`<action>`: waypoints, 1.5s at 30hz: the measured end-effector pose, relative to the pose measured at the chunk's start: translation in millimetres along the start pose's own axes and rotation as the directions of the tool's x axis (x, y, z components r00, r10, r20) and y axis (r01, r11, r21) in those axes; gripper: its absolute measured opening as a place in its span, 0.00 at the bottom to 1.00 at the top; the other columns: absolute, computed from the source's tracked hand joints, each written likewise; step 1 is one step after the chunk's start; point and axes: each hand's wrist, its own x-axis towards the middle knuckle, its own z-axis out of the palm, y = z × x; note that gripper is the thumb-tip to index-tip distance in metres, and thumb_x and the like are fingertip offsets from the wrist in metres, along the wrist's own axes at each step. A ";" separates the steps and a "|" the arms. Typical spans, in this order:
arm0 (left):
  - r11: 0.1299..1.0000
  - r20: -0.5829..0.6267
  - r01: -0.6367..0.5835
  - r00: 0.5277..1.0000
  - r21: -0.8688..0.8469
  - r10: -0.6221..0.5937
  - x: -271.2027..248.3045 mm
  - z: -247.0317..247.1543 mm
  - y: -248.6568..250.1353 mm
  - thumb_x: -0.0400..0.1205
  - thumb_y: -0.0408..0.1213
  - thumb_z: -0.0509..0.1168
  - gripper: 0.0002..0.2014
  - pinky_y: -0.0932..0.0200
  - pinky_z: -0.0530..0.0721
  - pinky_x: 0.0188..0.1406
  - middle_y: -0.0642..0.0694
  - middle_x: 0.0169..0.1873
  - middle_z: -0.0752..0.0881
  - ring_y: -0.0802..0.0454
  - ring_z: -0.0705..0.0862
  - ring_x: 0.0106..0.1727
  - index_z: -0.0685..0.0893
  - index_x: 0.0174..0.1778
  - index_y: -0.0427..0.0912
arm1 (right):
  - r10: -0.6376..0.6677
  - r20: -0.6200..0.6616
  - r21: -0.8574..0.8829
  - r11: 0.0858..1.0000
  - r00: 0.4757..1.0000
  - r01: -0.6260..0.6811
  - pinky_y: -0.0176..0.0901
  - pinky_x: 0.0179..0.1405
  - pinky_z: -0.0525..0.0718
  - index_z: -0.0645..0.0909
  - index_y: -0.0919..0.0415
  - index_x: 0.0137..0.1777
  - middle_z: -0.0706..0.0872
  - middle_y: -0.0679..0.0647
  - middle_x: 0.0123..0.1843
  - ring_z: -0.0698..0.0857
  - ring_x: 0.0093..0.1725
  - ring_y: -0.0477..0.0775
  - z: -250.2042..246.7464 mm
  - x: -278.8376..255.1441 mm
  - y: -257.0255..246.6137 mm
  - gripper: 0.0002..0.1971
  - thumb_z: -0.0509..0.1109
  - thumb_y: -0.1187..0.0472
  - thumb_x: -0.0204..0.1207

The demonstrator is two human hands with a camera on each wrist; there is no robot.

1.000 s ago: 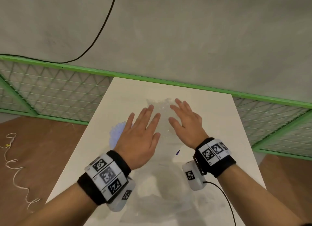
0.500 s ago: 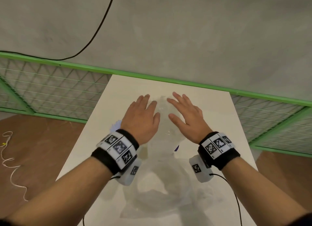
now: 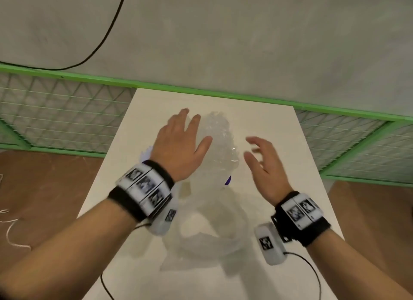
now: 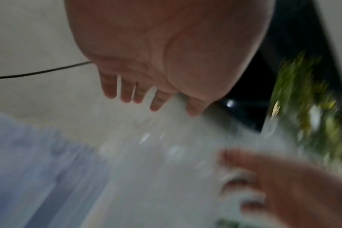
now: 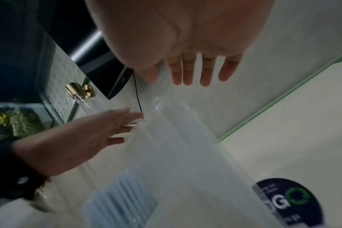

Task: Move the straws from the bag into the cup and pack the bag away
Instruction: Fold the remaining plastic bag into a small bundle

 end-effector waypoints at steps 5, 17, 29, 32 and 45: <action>0.989 -0.002 -0.017 1.000 -0.147 0.017 -105.1 -35.8 -14.5 0.83 0.50 0.57 0.08 0.56 0.76 0.44 0.56 0.45 0.81 0.59 0.78 0.37 0.81 0.49 0.55 | 0.312 0.166 -0.028 0.950 0.935 -0.312 0.42 0.37 0.79 0.80 0.46 0.53 0.82 0.52 0.42 0.84 0.34 0.58 -23.2 -69.3 17.5 0.09 0.73 0.60 0.78; 0.769 0.322 0.377 0.918 -0.517 -0.234 -123.2 83.0 -42.9 0.85 0.44 0.63 0.18 0.52 0.80 0.59 0.51 0.57 0.85 0.49 0.85 0.50 0.72 0.71 0.49 | 0.574 0.231 0.142 0.779 0.785 -0.611 0.58 0.41 0.91 0.83 0.60 0.49 0.85 0.65 0.44 0.86 0.29 0.56 24.9 -113.2 4.8 0.09 0.76 0.70 0.72; 0.929 0.109 0.167 0.984 -0.330 -0.138 -133.5 32.2 -34.8 0.77 0.43 0.70 0.04 0.61 0.76 0.38 0.56 0.40 0.84 0.52 0.84 0.46 0.81 0.42 0.54 | 0.275 -0.091 -0.151 0.946 0.957 -0.286 0.30 0.26 0.73 0.82 0.50 0.36 0.75 0.44 0.27 0.73 0.21 0.43 -41.6 -96.9 -31.4 0.16 0.80 0.72 0.64; 0.952 -0.005 -0.120 0.992 -0.283 0.124 -136.5 21.1 -10.0 0.75 0.53 0.69 0.26 0.60 0.74 0.63 0.56 0.64 0.73 0.54 0.74 0.69 0.73 0.69 0.58 | 0.293 0.066 0.080 0.951 0.954 -0.298 0.38 0.25 0.80 0.83 0.59 0.39 0.77 0.49 0.30 0.82 0.23 0.50 -56.3 -91.8 -45.8 0.11 0.81 0.72 0.67; 0.696 -0.097 -0.142 0.990 -0.704 0.105 -87.1 2.0 68.1 0.78 0.41 0.73 0.16 0.60 0.87 0.53 0.56 0.51 0.89 0.63 0.88 0.50 0.78 0.59 0.57 | 0.259 0.006 0.082 0.962 0.966 -0.259 0.41 0.52 0.81 0.86 0.49 0.55 0.86 0.46 0.60 0.84 0.53 0.49 -121.0 -70.9 3.6 0.08 0.73 0.59 0.79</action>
